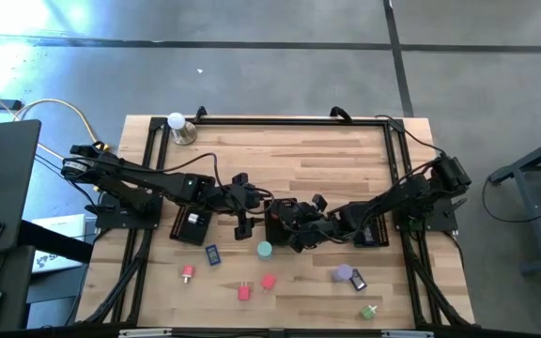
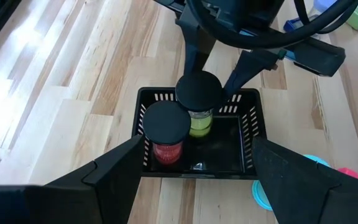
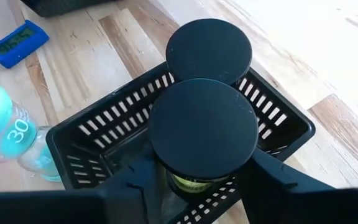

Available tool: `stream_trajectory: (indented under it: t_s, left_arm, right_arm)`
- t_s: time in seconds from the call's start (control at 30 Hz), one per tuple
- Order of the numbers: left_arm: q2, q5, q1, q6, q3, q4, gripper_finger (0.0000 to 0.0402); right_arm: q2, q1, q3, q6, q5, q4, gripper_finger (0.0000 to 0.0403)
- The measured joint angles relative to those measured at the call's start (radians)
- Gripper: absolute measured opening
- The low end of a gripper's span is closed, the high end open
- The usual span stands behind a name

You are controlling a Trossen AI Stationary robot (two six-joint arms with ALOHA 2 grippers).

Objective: Pick & Place Office items
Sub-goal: Put the yellow hourglass into the middle black bin

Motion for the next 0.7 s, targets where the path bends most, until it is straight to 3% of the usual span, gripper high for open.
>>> stream_trajectory:
  t_s: [0.4, 0.7]
  left_arm:
    - [0.000, 0.000, 0.000, 0.000, 0.000, 0.000, 0.0289]
    - [0.000, 0.000, 0.000, 0.000, 0.000, 0.000, 0.0289]
  right_arm:
    - [0.005, 0.000, -0.003, -0.007, -0.012, -0.003, 0.0221]
    - [-0.003, 0.000, -0.003, -0.026, 0.023, 0.002, 0.0226]
